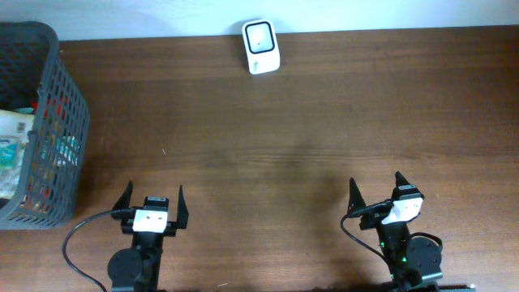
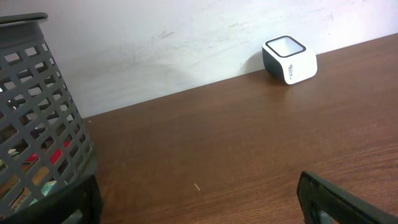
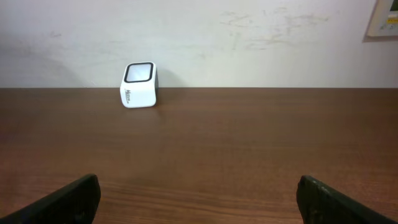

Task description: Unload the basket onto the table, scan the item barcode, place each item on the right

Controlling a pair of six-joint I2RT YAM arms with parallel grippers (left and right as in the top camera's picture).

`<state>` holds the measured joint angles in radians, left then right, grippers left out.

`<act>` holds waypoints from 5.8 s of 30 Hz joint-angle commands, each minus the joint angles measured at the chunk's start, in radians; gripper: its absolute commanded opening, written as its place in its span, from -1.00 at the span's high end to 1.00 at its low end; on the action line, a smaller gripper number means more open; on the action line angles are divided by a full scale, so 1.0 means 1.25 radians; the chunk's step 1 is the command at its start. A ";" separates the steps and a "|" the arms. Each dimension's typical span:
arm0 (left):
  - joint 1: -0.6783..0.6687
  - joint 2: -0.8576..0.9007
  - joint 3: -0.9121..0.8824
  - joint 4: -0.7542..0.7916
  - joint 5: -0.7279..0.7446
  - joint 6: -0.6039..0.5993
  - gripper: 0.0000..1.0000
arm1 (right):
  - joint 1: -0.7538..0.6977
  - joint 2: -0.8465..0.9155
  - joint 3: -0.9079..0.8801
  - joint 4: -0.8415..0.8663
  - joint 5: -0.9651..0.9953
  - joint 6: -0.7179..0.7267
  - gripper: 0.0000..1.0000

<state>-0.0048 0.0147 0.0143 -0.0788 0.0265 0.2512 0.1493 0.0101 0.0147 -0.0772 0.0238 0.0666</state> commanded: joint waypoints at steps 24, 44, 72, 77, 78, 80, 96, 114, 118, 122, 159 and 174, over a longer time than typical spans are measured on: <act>-0.003 -0.007 -0.004 -0.001 0.009 0.004 -0.98 | 0.022 -0.005 -0.007 0.002 -0.002 -0.006 -0.98; -0.003 -0.007 -0.004 -0.001 0.009 0.004 -0.99 | 0.022 -0.005 -0.007 -0.001 -0.002 -0.006 -0.98; -0.003 -0.007 0.006 -0.002 0.008 -0.044 -0.98 | 0.022 -0.005 -0.007 0.002 -0.002 -0.006 -0.98; -0.003 0.101 0.147 -0.020 0.009 -0.048 -0.98 | 0.022 -0.005 -0.007 0.002 -0.002 -0.006 -0.98; -0.003 0.172 0.215 -0.031 0.009 -0.074 -0.99 | 0.022 -0.005 -0.007 0.002 -0.002 -0.006 -0.97; -0.003 0.297 0.335 -0.055 0.039 -0.087 -0.99 | 0.022 -0.005 -0.007 0.002 -0.002 -0.006 -0.97; 0.009 1.197 1.460 -0.851 0.052 -0.161 -0.98 | 0.022 -0.005 -0.007 0.002 -0.002 -0.006 -0.98; 0.519 1.572 1.559 -0.804 -0.183 -0.008 -0.67 | 0.022 -0.005 -0.007 0.002 -0.002 -0.006 -0.97; 0.537 1.653 1.559 -0.771 -0.228 0.031 -0.74 | 0.022 -0.005 -0.007 0.002 -0.002 -0.006 -0.98; 0.556 1.705 1.559 -0.707 -0.228 0.047 -0.87 | 0.022 -0.005 -0.007 0.002 -0.002 -0.006 -0.98; -0.258 1.422 1.107 -0.656 0.181 -0.317 0.99 | 0.022 -0.005 -0.007 -0.001 -0.002 -0.006 -0.97; -0.341 1.584 1.102 -0.532 0.069 -0.318 0.76 | 0.022 -0.005 -0.007 -0.001 -0.002 -0.006 -0.98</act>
<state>-0.4198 1.9789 1.3991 -0.7532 0.1219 -0.1368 0.1719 0.0101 0.0135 -0.0746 0.0238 0.0669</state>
